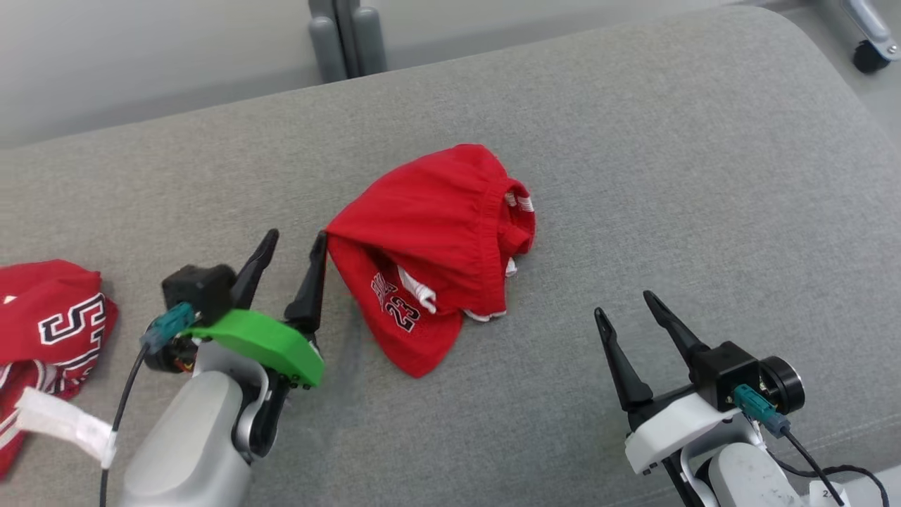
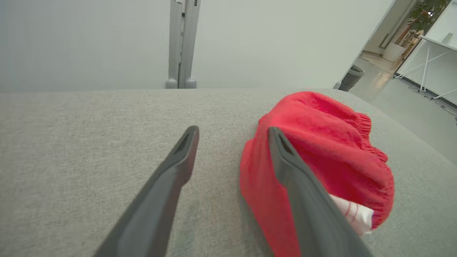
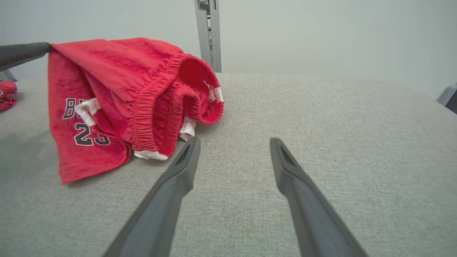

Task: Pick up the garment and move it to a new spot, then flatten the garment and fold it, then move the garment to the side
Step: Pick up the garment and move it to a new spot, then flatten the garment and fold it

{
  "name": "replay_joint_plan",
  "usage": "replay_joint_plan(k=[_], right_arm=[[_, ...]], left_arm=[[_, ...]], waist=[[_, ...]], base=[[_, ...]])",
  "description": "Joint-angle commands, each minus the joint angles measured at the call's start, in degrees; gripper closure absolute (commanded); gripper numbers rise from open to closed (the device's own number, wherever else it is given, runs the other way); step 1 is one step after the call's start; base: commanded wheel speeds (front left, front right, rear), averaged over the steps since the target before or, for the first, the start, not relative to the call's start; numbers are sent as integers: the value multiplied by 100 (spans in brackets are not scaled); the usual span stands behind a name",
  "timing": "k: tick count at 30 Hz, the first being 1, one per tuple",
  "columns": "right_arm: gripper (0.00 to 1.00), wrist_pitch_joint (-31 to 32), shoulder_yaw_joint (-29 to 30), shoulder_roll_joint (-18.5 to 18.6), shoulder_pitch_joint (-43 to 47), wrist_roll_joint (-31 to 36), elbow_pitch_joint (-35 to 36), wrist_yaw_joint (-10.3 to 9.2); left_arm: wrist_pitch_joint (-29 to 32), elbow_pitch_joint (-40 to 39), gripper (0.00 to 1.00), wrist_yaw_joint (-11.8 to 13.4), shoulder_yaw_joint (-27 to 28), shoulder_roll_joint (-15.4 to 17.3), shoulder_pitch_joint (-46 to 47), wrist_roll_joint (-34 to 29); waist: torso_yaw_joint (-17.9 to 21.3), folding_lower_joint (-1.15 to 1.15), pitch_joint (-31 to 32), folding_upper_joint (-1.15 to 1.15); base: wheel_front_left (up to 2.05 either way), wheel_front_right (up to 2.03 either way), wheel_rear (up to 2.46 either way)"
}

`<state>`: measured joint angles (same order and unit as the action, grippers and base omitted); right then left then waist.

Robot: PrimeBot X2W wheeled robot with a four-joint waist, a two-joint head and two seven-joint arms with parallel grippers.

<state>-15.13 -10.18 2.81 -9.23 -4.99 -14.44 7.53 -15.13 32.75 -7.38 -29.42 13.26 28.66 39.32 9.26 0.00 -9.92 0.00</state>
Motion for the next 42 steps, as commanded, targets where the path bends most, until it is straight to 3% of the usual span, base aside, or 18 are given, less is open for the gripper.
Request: replay_joint_plan(k=[1, 11, 18, 33, 42], right_arm=[[0, -4, 34, 17, 109, 27, -28, -8], [0, -4, 246, 18, 371, -20, -80, -8], [0, -4, 283, 18, 522, -35, -130, -8], [0, -4, 17, 18, 335, 81, -258, -8], [0, -4, -307, 18, -538, 207, -1226, -8]], left_arm=[[-2, -81, 0, -17, 229, 12, -279, -125], [0, -715, 0, -18, 1978, -330, -1804, -1197], [0, -1158, 0, -18, 2641, -729, -2647, -1826], [0, -1285, 0, -18, 2534, -961, -2788, -1909], [0, -1260, 0, -18, 2329, -887, -2486, -1718]], waist=[[-300, 0, 269, 0], [-690, 0, 654, 0], [-824, 0, 799, 0], [-997, 0, 528, 0], [-1381, 0, 37, 0]], base=[[0, 0, 0], [0, 0, 0], [0, 0, 0], [0, 0, 0], [0, 0, 0]])
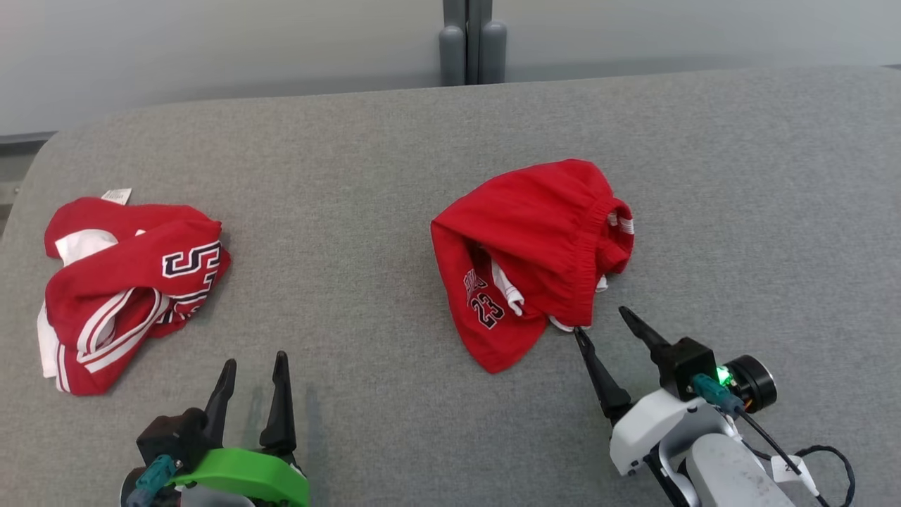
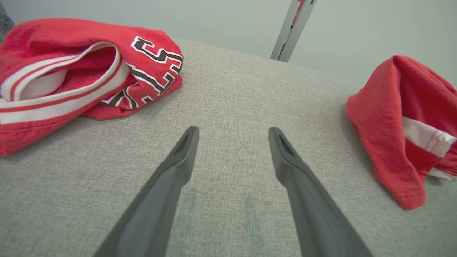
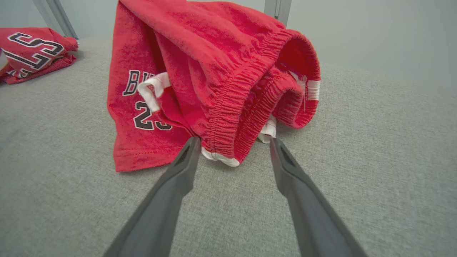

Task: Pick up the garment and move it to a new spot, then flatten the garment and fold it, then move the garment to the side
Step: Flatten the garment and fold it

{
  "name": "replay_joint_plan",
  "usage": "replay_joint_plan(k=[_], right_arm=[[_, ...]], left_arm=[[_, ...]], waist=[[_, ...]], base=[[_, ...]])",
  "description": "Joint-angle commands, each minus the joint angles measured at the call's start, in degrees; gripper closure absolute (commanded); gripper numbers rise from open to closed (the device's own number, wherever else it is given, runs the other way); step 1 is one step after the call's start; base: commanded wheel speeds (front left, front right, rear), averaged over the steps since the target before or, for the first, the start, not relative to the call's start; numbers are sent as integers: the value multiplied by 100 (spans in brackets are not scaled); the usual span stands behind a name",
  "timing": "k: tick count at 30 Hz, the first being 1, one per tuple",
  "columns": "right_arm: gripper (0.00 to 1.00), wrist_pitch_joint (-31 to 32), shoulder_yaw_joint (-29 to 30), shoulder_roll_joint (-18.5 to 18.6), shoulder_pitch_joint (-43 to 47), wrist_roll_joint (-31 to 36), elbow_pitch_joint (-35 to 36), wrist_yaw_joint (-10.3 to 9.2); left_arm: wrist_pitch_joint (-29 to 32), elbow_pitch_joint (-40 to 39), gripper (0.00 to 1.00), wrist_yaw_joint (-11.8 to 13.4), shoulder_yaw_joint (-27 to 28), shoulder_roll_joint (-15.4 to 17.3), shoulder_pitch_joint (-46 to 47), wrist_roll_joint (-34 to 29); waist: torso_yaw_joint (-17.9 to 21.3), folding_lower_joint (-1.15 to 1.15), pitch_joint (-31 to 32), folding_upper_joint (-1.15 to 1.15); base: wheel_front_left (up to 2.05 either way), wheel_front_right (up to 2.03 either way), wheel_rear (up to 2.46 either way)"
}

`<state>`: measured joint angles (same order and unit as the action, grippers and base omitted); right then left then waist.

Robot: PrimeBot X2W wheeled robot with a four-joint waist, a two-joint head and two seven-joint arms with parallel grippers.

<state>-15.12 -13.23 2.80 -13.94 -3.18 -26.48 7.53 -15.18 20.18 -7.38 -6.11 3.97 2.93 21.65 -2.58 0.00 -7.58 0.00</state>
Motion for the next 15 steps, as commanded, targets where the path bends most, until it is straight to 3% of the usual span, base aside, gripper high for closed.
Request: replay_joint_plan(k=[1, 7, 8, 9, 10, 15], right_arm=[[0, -5, 10, 21, -141, 13, -96, -8], [0, -5, -1, 22, -422, -65, -390, -8], [29, -5, -32, 21, -442, -71, -377, -8], [75, -5, -59, 20, -455, -103, -330, -8], [100, -5, -71, 23, -461, -110, -261, -8], [100, -9, -48, 21, -365, -207, 341, -8]], left_arm=[[5, -4, 0, -18, -21, 52, 109, 71], [5, 8, 0, -18, -43, 134, 174, 162], [5, 14, 0, -18, -35, 136, 176, 180], [5, 18, 0, -18, -28, 140, 178, 196], [5, 24, 0, -18, -22, 140, 179, 196], [5, 6, 0, -18, -18, 92, 154, 179]], waist=[[-241, 0, -242, 0], [-405, 0, -363, 0], [-416, 0, -365, 0], [-423, 0, -362, 0], [-423, 0, -351, 0], [-369, 0, -245, 0]], base=[[0, 0, 0], [0, 0, 0], [0, 0, 0], [0, 0, 0], [0, 0, 0], [0, 0, 0]])
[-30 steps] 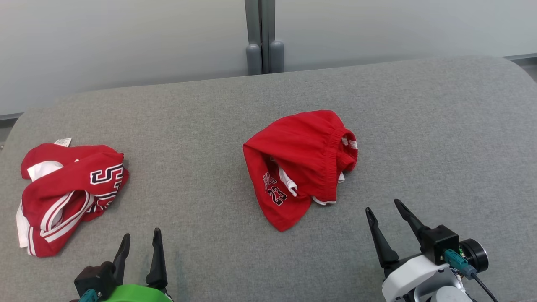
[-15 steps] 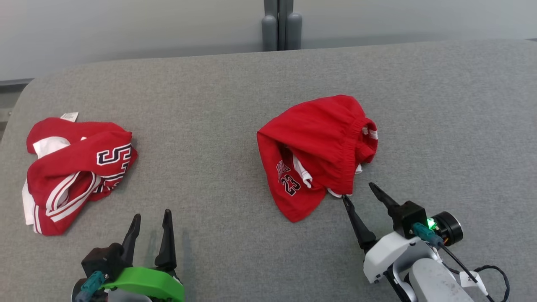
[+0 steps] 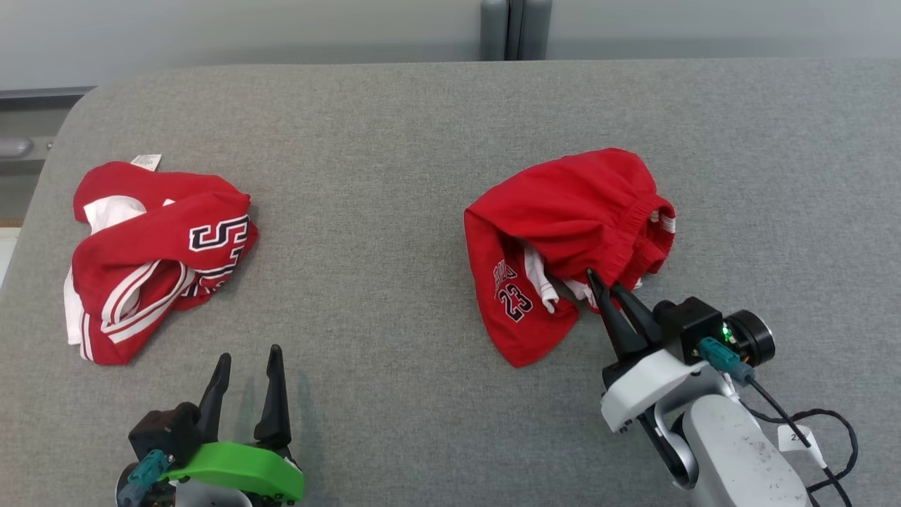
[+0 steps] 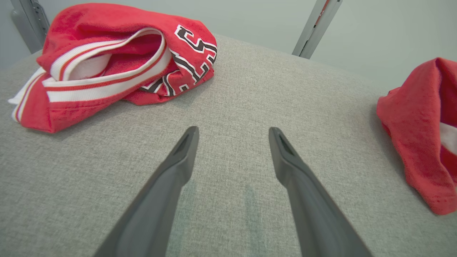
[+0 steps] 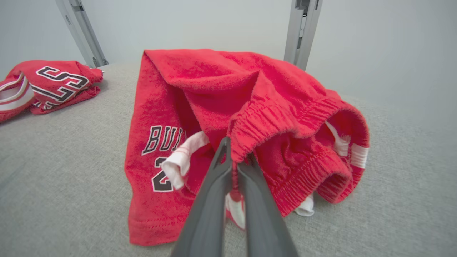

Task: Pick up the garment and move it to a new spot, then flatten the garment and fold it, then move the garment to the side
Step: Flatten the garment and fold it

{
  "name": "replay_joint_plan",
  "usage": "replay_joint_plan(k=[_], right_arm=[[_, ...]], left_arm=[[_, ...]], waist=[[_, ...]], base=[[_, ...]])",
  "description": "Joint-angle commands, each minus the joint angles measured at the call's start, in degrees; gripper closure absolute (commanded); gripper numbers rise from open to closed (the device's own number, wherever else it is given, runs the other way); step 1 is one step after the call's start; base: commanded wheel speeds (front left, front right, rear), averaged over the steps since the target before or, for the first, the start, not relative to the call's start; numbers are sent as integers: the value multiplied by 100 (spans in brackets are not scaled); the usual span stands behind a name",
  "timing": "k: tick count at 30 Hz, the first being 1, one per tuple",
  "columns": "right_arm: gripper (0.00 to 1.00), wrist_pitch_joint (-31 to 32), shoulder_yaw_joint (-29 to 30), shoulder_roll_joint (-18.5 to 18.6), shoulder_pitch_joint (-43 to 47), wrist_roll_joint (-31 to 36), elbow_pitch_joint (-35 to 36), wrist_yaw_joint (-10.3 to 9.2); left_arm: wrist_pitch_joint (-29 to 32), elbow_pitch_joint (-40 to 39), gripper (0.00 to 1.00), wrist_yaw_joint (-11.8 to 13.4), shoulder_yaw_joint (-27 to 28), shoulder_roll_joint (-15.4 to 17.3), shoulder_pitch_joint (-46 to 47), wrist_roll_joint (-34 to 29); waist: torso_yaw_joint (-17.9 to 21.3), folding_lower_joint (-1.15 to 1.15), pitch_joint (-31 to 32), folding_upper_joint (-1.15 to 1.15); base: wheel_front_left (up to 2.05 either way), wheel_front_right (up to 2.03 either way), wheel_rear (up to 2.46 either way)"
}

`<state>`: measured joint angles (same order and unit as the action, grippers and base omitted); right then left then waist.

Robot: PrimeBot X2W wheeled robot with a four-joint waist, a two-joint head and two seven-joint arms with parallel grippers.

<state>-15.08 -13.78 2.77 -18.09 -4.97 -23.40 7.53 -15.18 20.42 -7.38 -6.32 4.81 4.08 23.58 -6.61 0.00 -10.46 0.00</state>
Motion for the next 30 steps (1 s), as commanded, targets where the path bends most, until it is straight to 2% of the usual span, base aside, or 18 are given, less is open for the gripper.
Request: replay_joint_plan(k=[1, 5, 9, 13, 17, 22, 26, 30], right_arm=[[100, -13, 17, 24, 51, -52, 241, -8], [100, -14, -173, 16, -278, -141, 933, -8], [100, -14, -683, 18, -919, -420, 1370, -8], [100, -13, -1167, 24, -1791, -1056, 1604, -8], [100, -13, -1199, 24, -2390, -1919, 1616, -8], [100, -13, -423, 32, -2515, -2364, 1308, -8], [100, -11, 374, 44, -2007, -1922, 395, -8], [100, -14, 1156, 334, -1343, -1206, -593, -8]], left_arm=[[5, -19, 0, -18, -6, -1, 22, -21], [5, 8, 0, -18, -3, -41, -48, -24], [5, 63, 0, -18, -23, -83, -120, -31], [5, 99, 0, -18, -30, -108, -164, -75], [5, 153, 0, -18, 39, -132, -311, -93], [5, 165, 0, -18, 120, -156, -463, -127], [5, 143, 0, -18, 145, -172, -469, -106], [5, 122, 0, -18, 83, -177, -364, -56]], waist=[[53, 0, 70, 0], [129, 0, 203, 0], [131, 0, 384, 0], [37, 0, 565, 0], [-55, 0, 713, 0], [-78, 0, 741, 0], [-38, 0, 656, 0], [63, 0, 540, 0]], base=[[0, 0, 0], [0, 0, 0], [0, 0, 0], [0, 0, 0], [0, 0, 0], [0, 0, 0], [0, 0, 0], [0, 0, 0]])
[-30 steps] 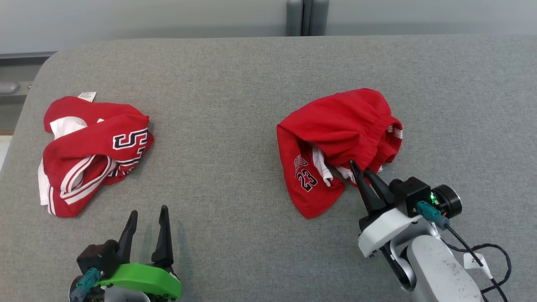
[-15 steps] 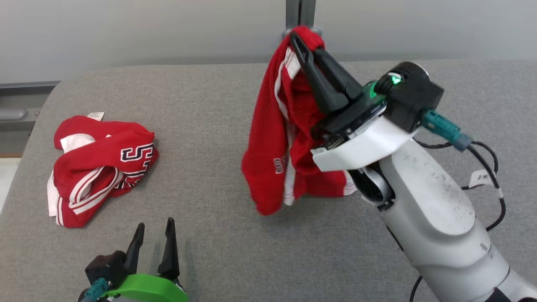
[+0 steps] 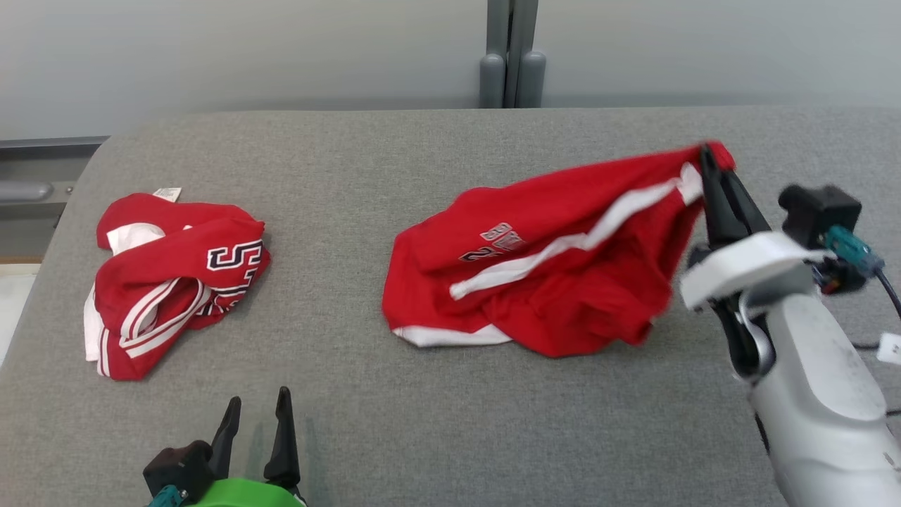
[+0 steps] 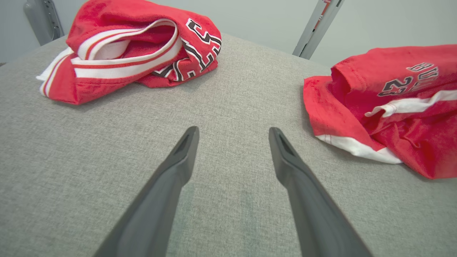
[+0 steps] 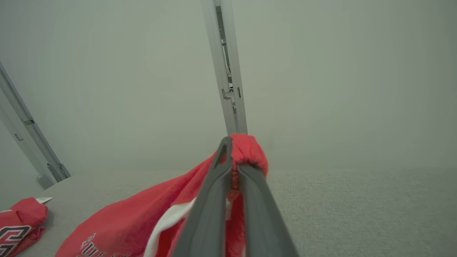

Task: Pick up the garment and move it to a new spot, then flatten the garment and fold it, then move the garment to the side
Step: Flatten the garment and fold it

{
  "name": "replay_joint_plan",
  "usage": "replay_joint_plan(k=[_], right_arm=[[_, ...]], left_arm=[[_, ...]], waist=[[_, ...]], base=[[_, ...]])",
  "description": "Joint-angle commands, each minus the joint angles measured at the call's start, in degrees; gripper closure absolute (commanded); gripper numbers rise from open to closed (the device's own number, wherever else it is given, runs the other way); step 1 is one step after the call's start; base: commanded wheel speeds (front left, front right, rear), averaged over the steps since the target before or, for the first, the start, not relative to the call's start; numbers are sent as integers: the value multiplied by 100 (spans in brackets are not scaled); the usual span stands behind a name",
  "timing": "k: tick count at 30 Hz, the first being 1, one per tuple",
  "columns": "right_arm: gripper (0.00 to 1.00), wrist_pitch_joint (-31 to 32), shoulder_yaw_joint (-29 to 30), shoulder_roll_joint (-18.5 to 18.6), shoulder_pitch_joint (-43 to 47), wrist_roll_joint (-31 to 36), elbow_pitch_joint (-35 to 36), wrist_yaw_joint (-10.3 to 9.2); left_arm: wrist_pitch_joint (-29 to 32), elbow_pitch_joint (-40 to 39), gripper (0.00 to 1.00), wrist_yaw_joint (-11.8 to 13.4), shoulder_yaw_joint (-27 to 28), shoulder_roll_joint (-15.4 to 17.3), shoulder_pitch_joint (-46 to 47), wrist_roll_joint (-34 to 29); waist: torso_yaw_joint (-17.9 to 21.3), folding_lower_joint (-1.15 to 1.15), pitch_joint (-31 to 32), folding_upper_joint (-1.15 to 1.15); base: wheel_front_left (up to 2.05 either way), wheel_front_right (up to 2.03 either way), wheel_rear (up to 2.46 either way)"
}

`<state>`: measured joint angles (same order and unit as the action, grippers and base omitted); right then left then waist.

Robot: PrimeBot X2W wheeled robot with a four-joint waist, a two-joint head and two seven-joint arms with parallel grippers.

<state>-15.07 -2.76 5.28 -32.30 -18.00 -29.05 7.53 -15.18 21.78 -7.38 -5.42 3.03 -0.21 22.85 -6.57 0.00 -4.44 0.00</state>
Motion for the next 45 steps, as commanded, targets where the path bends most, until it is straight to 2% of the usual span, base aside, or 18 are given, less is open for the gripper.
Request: replay_joint_plan(k=[1, 3, 4, 5, 6, 13, 16, 20, 26, 33, 45], right_arm=[[100, -15, 191, 114, 176, 192, -171, -8], [100, -15, 804, 252, 599, 680, -695, -7], [87, -14, 1059, 265, 748, 827, -878, -7], [54, -15, 1219, 321, 846, 1037, -950, -7], [0, -14, 1309, 324, 904, 1156, -1009, -8], [0, -15, 1643, 264, 1277, 1969, -1035, -8], [0, -15, 1636, 267, 1340, 2256, -755, -8], [0, -14, 1612, 85, 1491, 2509, -29, -8], [0, -14, 1124, -165, 1818, 2417, 768, -8], [0, -14, 189, -217, 2160, 2260, 955, -8], [0, -14, -31, -229, 2319, 1915, 963, -8]], left_arm=[[5, -19, 0, -18, -27, 0, 95, 18], [5, -32, 0, -18, -94, 3, 181, 18], [5, -33, 0, -18, -97, 3, 206, 27], [5, -36, 0, -18, -133, 3, 239, 29], [5, -40, 0, -18, -152, 12, 260, 28], [5, -67, 0, -18, -175, 57, 291, 21], [5, -81, 0, -18, -166, 58, 300, 6], [5, -118, 0, -18, -163, 52, 366, -23], [5, -111, 0, -18, -231, 43, 466, -27], [5, -74, 0, -18, -279, 45, 475, 10], [5, -207, 0, -18, -361, 86, 637, 41]], waist=[[77, 0, -80, 0], [148, 0, -142, 0], [175, 0, -161, 0], [193, 0, -174, 0], [209, 0, -184, 0], [394, 0, -153, 0], [467, 0, -146, 0], [564, 0, -174, 0], [612, 0, -247, 0], [572, 0, -264, 0], [648, 0, -369, 0]], base=[[0, 0, 0], [0, 0, 0], [0, 0, 0], [0, 0, 0], [0, 0, 0], [0, 0, 0], [0, 0, 0], [0, 0, 0], [0, 0, 0], [0, 0, 0], [0, 0, 0]])
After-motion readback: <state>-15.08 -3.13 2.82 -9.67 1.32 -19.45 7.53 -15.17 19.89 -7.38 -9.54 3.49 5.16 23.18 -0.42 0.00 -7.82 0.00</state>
